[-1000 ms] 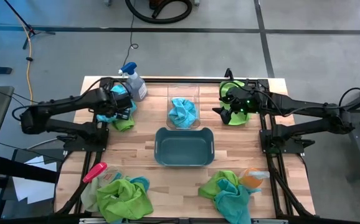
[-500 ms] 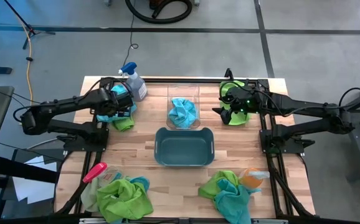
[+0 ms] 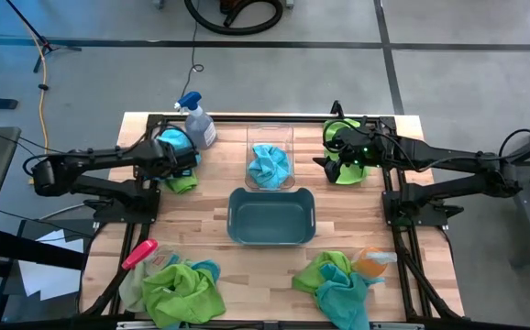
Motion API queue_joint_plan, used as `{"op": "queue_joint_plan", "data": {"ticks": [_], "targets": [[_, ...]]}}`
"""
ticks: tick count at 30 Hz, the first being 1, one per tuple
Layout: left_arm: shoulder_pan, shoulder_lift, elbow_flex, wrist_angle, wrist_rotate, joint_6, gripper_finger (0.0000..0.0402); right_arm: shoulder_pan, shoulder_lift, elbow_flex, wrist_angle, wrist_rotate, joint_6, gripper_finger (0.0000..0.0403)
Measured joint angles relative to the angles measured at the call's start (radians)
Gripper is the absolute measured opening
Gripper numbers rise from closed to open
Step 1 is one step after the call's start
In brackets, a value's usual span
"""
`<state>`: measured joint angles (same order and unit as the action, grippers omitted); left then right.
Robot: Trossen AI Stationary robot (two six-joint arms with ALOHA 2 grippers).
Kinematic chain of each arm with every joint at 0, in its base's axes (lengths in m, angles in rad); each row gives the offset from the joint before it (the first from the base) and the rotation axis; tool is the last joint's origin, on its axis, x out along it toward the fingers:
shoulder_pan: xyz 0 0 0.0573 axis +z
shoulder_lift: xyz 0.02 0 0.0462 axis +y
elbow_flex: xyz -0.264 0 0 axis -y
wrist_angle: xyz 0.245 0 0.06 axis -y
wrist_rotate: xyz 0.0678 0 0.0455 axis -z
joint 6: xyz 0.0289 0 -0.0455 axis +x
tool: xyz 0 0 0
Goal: Sort microfiber towel by color & place in baskets
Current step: Put the blue microfiber towel into the transparent bin
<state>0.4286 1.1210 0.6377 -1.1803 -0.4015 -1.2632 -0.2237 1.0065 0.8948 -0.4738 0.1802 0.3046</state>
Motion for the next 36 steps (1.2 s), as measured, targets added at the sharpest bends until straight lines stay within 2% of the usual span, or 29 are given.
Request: {"op": "queue_joint_plan", "data": {"ticks": [2,4,8,9,13,17,25,32,36], "targets": [[0.0,0.0,-0.009,0.001,0.0,0.009,0.0198,0.0,0.0,0.0,0.0,0.003,0.0,0.0316],[0.0,0.0,-0.01,0.003,0.006,0.023,0.0159,0.0,0.0,0.0,0.0,0.003,0.0,0.0316],[0.0,-0.023,-0.01,0.012,0.013,0.059,0.0036,0.0,0.0,0.0,0.0,0.002,0.0,0.0316],[0.0,-0.035,-0.01,0.016,0.015,0.067,0.0018,0.0,0.0,0.0,0.0,0.002,0.0,0.0316],[0.0,-0.115,0.007,-0.004,0.02,0.108,0.0007,0.0,0.0,0.0,0.0,0.002,0.005,0.0316],[0.0,-0.214,0.096,-0.063,0.018,0.164,0.0003,0.0,0.0,0.0,0.001,0.002,0.009,0.0316],[0.0,-0.348,0.438,-0.103,0.0,0.396,0.0001,0.0,0.0,0.0,0.022,0.002,0.01,0.0316],[0.0,-0.337,0.78,-0.094,0.004,0.734,0.0,0.0,0.0,0.0,0.041,0.002,0.01,0.0316],[0.0,-0.315,0.892,-0.093,0.004,0.837,0.0,0.0,0.0,0.0,0.072,0.001,0.035,0.0316]]}}
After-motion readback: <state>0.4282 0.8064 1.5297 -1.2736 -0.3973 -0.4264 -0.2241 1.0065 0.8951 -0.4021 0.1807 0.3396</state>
